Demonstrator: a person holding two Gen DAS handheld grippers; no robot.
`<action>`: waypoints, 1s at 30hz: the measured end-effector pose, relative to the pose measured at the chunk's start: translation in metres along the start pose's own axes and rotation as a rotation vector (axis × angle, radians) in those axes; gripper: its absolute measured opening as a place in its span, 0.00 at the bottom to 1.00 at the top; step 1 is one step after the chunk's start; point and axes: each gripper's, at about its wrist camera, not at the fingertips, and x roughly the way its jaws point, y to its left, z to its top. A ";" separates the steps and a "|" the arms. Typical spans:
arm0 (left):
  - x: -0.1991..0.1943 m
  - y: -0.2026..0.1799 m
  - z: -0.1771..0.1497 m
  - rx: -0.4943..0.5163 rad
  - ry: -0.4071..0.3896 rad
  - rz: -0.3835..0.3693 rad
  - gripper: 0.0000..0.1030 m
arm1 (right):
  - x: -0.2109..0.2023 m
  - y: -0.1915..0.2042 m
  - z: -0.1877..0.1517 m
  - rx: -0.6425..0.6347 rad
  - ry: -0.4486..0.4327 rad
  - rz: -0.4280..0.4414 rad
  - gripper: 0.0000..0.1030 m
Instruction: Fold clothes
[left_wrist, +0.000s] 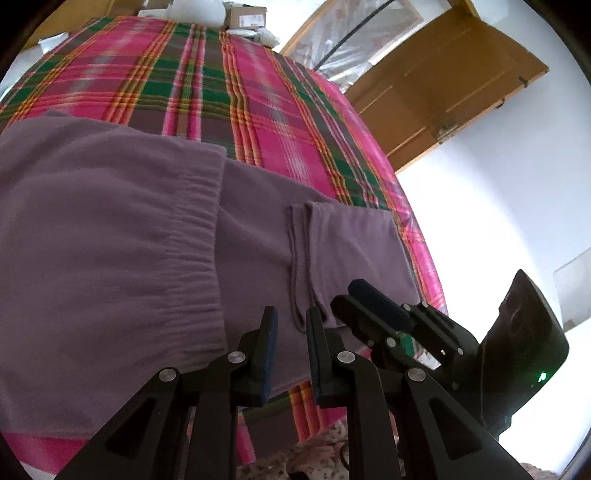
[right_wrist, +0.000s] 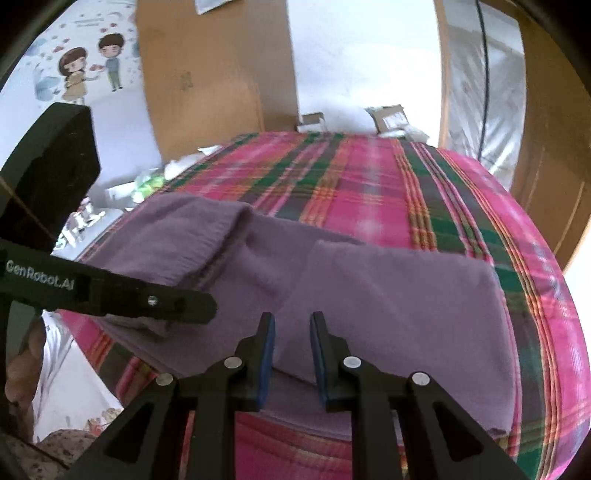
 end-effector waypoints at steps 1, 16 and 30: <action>-0.002 0.001 0.000 0.000 -0.004 0.002 0.15 | 0.004 0.001 -0.001 0.000 0.016 0.005 0.20; -0.092 0.029 0.006 -0.034 -0.189 -0.011 0.16 | -0.018 0.040 0.039 -0.083 -0.093 0.084 0.21; -0.137 0.146 -0.014 -0.322 -0.280 0.174 0.15 | 0.035 0.159 0.044 -0.335 -0.030 0.388 0.33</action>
